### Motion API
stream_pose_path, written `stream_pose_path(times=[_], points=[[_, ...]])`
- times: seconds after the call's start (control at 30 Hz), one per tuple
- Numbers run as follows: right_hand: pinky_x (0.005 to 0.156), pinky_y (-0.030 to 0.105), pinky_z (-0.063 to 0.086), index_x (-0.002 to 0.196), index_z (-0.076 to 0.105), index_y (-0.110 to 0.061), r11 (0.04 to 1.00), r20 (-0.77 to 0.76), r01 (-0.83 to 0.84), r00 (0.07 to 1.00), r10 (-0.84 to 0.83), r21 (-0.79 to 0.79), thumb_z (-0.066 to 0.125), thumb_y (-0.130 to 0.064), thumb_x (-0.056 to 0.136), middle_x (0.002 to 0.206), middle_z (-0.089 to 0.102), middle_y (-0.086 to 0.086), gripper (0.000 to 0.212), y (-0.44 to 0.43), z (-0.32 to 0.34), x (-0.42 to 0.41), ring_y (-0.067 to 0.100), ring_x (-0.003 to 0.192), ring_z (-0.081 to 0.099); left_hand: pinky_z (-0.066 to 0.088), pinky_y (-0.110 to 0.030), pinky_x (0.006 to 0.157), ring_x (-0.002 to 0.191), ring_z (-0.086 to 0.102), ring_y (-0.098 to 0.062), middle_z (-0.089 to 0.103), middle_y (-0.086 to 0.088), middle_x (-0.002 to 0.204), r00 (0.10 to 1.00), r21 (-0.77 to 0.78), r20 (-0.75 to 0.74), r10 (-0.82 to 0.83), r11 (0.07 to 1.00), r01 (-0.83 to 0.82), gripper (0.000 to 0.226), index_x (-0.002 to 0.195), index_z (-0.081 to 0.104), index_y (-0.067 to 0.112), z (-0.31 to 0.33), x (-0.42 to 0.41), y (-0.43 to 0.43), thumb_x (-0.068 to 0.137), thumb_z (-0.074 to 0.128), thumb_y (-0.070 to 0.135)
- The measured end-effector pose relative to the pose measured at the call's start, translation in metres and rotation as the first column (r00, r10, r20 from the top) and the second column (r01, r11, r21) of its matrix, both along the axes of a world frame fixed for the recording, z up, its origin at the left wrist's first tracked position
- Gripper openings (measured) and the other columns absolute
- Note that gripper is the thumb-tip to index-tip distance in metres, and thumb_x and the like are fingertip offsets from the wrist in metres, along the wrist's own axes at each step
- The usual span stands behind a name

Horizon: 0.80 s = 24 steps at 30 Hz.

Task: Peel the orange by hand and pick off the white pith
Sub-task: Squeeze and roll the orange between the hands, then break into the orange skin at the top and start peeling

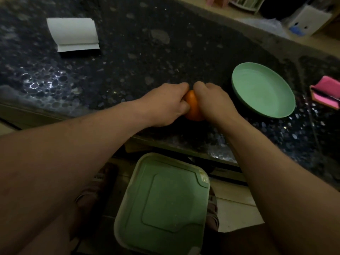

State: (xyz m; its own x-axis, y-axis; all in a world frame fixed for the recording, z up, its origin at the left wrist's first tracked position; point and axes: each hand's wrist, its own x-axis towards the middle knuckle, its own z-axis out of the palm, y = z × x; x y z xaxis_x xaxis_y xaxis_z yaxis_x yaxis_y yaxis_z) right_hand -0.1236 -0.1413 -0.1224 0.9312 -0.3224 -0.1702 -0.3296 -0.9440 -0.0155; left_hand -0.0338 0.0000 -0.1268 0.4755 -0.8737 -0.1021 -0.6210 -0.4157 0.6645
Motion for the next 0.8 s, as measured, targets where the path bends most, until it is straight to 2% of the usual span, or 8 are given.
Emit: stream_pose_path(times=[0.13, 0.27, 0.33, 0.43, 0.5, 0.57, 0.73, 0.8], points=[[0.082, 0.044, 0.041, 0.102, 0.037, -0.018, 0.985, 0.066, 0.121, 0.989, -0.129, 0.122, 0.038, -0.024, 0.108, 0.109, 0.046, 0.011, 0.008, 0.004, 0.000, 0.001, 0.033, 0.102, 0.051, 0.050, -0.039, 0.065, 0.075, 0.062, -0.021, 0.062, -0.001, 0.086, 1.000, -0.018, 0.006, 0.012, 1.000, -0.012, 0.017, 0.086, 0.045, 0.027, -0.002, 0.002, 0.001, 0.099, 0.055, 0.025], [0.093, 0.048, 0.047, 0.102, 0.053, -0.013, 0.902, 0.122, 0.246, 0.944, -0.306, 0.355, 0.036, -0.029, 0.109, 0.114, 0.056, 0.014, 0.024, 0.011, 0.004, 0.004, 0.033, 0.103, 0.054, 0.044, -0.038, 0.063, 0.074, 0.060, -0.021, 0.060, -0.001, 0.085, 1.000, -0.021, 0.018, 0.016, 1.000, -0.015, 0.017, 0.085, 0.045, 0.026, -0.002, 0.005, 0.004, 0.099, 0.053, 0.023], [0.084, 0.044, 0.046, 0.094, 0.053, -0.015, 0.857, 0.146, 0.264, 0.921, -0.360, 0.443, 0.041, -0.031, 0.106, 0.108, 0.058, 0.008, 0.024, 0.009, 0.004, 0.005, 0.030, 0.100, 0.056, 0.050, -0.043, 0.064, 0.076, 0.062, -0.022, 0.063, -0.002, 0.086, 0.999, -0.050, 0.002, 0.043, 0.998, -0.043, 0.010, 0.089, 0.052, 0.021, -0.002, 0.008, 0.006, 0.098, 0.051, 0.017], [0.073, 0.044, 0.045, 0.080, 0.056, -0.021, 0.663, 0.159, 0.308, 0.823, -0.546, 0.682, 0.043, -0.046, 0.102, 0.094, 0.060, 0.003, 0.035, 0.005, 0.001, 0.005, 0.021, 0.087, 0.059, 0.059, -0.049, 0.073, 0.078, 0.067, -0.021, 0.067, -0.002, 0.091, 0.995, -0.097, -0.062, 0.072, 0.992, -0.078, 0.016, 0.099, 0.062, 0.022, -0.005, 0.013, 0.007, 0.100, 0.049, 0.014], [0.088, 0.057, 0.056, 0.083, 0.067, -0.019, 0.420, 0.081, 0.314, 0.713, -0.696, 0.852, 0.047, -0.063, 0.090, 0.096, 0.070, 0.009, 0.049, -0.001, -0.004, 0.006, 0.027, 0.090, 0.068, 0.062, -0.050, 0.077, 0.081, 0.071, -0.020, 0.071, -0.002, 0.093, 0.982, -0.141, -0.158, 0.101, 0.982, -0.124, 0.024, 0.105, 0.067, 0.028, -0.006, 0.018, 0.008, 0.105, 0.047, 0.016], [0.094, 0.060, 0.059, 0.088, 0.073, -0.017, 0.253, -0.004, 0.307, 0.645, -0.765, 0.918, 0.051, -0.071, 0.084, 0.095, 0.075, 0.010, 0.058, -0.003, -0.007, 0.006, 0.030, 0.091, 0.073, 0.063, -0.048, 0.081, 0.082, 0.072, -0.017, 0.073, 0.000, 0.091, 0.969, -0.163, -0.215, 0.123, 0.974, -0.160, 0.028, 0.107, 0.071, 0.031, -0.006, 0.022, 0.007, 0.108, 0.047, 0.018], [0.063, 0.032, 0.058, 0.089, 0.068, -0.018, 0.116, -0.057, 0.265, 0.564, -0.824, 0.957, 0.049, -0.055, 0.105, 0.081, 0.073, 0.008, 0.044, -0.002, -0.010, 0.006, 0.020, 0.067, 0.072, 0.061, -0.053, 0.077, 0.077, 0.072, -0.019, 0.073, -0.001, 0.085, 0.950, -0.211, -0.270, 0.155, 0.954, -0.215, 0.030, 0.099, 0.071, 0.021, -0.005, 0.024, -0.002, 0.110, 0.047, 0.036], [0.065, 0.033, 0.059, 0.100, 0.070, -0.018, 0.100, -0.068, 0.267, 0.554, -0.830, 0.958, 0.047, -0.057, 0.104, 0.091, 0.075, 0.011, 0.045, -0.005, -0.010, 0.008, 0.022, 0.075, 0.075, 0.062, -0.049, 0.079, 0.079, 0.071, -0.015, 0.073, 0.004, 0.087, 0.953, -0.224, -0.263, 0.152, 0.951, -0.214, 0.030, 0.101, 0.071, 0.027, -0.003, 0.021, -0.006, 0.106, 0.053, 0.050]])
